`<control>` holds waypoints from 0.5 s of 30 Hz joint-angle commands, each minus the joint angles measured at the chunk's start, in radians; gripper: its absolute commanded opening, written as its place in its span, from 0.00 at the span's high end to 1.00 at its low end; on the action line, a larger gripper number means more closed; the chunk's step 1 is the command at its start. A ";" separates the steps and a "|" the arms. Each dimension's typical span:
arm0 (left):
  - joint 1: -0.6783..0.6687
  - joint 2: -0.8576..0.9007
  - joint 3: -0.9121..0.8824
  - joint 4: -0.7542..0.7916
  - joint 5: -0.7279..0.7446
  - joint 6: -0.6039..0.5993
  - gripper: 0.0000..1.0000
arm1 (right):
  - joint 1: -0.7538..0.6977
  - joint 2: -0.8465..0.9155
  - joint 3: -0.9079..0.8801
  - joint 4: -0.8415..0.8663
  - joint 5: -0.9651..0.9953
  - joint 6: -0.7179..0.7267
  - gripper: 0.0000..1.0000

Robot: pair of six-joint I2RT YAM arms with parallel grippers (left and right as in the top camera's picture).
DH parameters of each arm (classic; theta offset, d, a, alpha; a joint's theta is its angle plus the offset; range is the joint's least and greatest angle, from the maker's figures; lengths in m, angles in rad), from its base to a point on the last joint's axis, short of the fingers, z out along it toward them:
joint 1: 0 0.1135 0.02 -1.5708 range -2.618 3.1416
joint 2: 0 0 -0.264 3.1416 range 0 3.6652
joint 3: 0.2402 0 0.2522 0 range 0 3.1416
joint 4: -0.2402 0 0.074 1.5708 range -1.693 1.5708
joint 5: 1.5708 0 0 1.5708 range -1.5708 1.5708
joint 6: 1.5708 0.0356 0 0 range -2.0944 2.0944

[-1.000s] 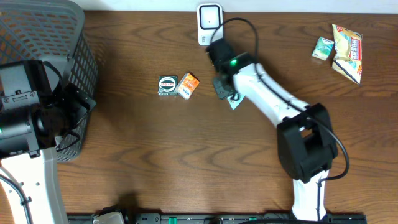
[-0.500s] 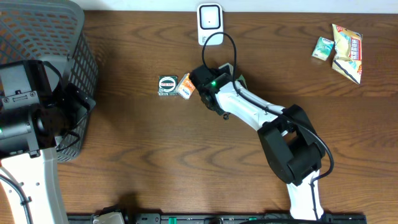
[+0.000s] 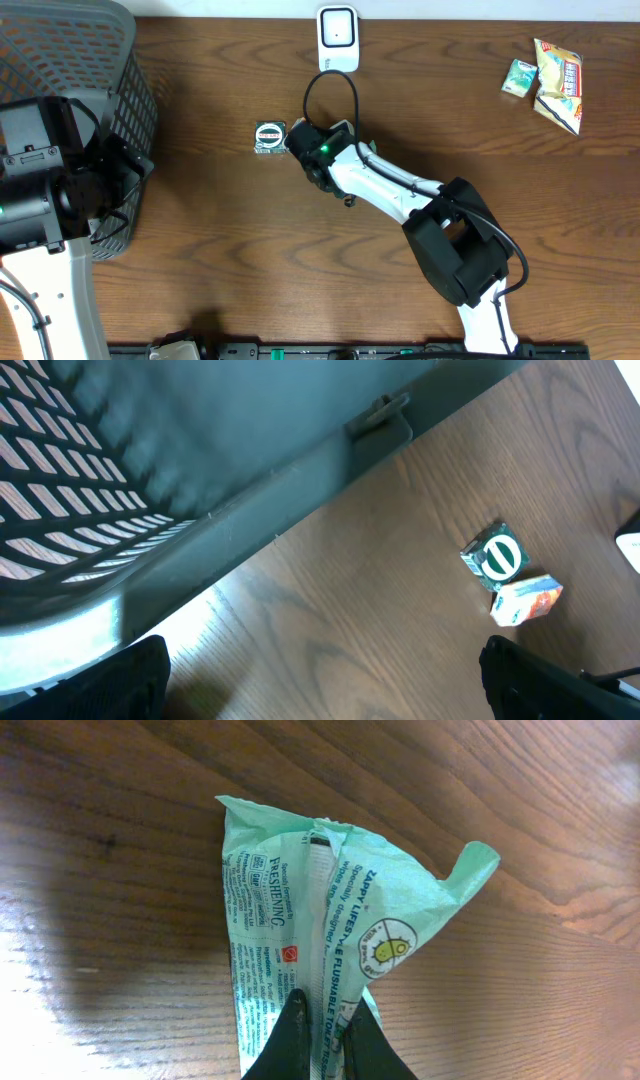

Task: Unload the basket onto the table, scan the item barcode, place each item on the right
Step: 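Move the held wipes pack left toward the orange box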

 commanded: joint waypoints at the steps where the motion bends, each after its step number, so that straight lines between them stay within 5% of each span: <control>1: 0.005 -0.005 0.011 -0.003 -0.006 -0.004 0.02 | 0.017 0.002 -0.001 -0.001 0.037 0.007 0.99; 10: 0.005 -0.005 0.011 -0.003 -0.006 -0.004 0.02 | 0.011 0.002 0.002 -0.020 0.420 -0.010 0.99; 15: 0.005 -0.005 0.011 -0.003 -0.006 -0.004 0.02 | -0.042 0.002 -0.005 0.059 0.400 -0.080 0.99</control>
